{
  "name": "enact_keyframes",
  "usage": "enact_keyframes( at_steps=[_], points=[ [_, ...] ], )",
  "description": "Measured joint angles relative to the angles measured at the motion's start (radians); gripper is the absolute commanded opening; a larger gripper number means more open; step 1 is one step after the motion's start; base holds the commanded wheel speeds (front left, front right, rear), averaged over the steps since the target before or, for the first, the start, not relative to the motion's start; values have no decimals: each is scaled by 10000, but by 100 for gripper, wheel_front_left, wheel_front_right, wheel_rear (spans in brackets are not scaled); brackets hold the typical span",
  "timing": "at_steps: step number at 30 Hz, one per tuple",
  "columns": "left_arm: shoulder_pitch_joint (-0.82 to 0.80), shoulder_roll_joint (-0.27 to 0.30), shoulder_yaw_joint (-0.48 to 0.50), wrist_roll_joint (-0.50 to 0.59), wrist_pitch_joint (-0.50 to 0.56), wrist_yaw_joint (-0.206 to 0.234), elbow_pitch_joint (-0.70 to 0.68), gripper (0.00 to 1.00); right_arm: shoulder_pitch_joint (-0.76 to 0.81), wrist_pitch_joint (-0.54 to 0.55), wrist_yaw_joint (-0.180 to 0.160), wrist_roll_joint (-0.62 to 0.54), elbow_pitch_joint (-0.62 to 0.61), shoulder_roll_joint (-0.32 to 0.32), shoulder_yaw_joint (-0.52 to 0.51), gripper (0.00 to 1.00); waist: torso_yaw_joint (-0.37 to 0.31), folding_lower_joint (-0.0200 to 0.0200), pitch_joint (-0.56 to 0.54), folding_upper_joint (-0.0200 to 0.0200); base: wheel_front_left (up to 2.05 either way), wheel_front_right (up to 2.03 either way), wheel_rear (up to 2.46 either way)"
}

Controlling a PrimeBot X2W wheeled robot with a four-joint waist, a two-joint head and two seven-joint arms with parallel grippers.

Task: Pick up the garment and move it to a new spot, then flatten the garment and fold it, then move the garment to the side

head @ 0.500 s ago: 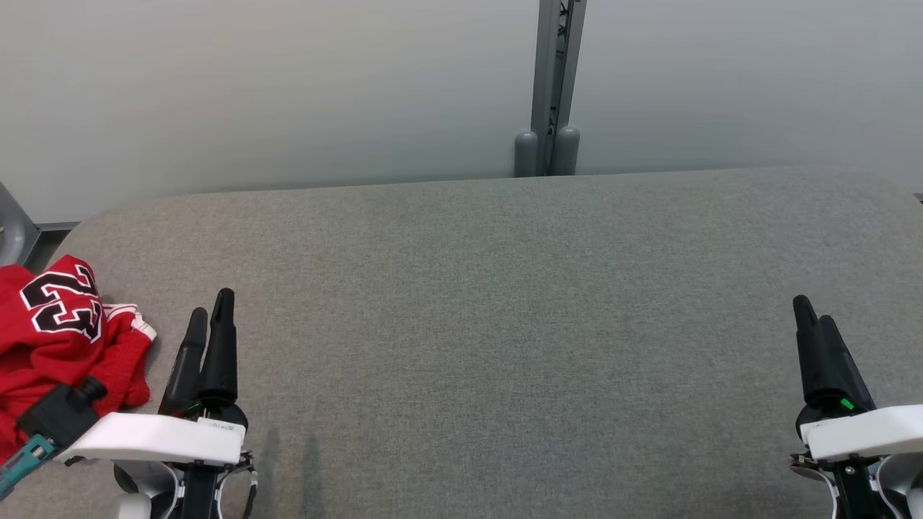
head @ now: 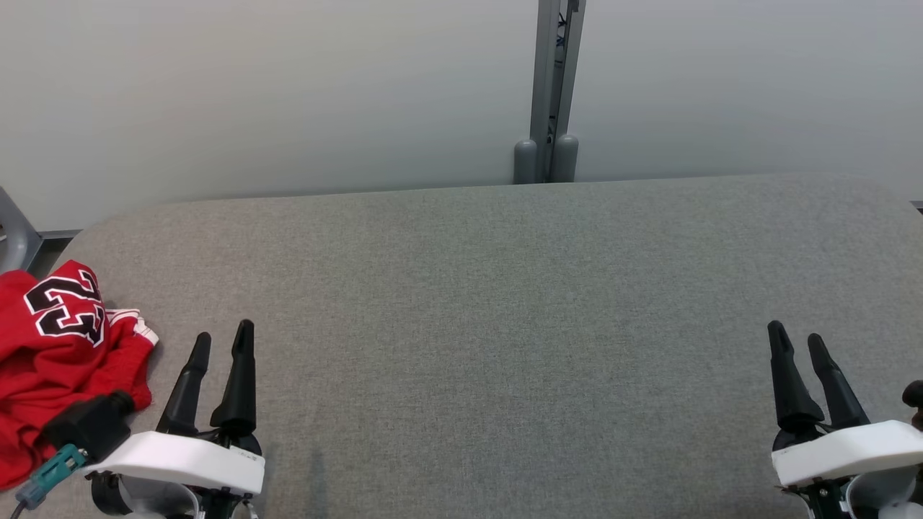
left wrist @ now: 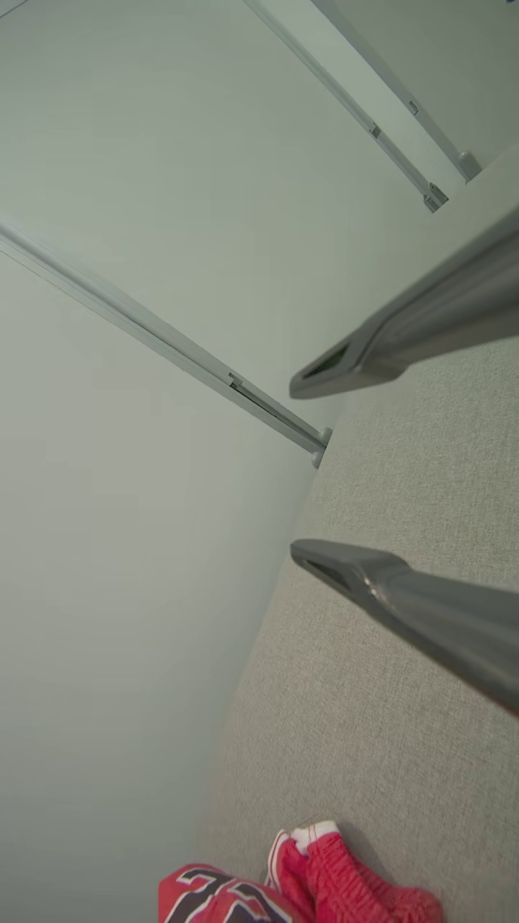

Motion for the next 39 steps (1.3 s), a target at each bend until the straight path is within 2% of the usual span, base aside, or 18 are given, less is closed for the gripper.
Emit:
enact_keyframes(
  at_steps=[23, 39],
  points=[
    [249, 251, -491, 2464, -656, 376, 671, 100, 90, -665, 2, -2583, 700, 54, 261, 100, 10, 0, -193, 0, 0, 0, 0],
    [255, 291, -631, 3703, -1043, 581, 1350, 100, 227, -1034, 2, -4004, 940, 199, 378, 100, 15, 0, -256, 0, 0, 0, 0]
  ],
)
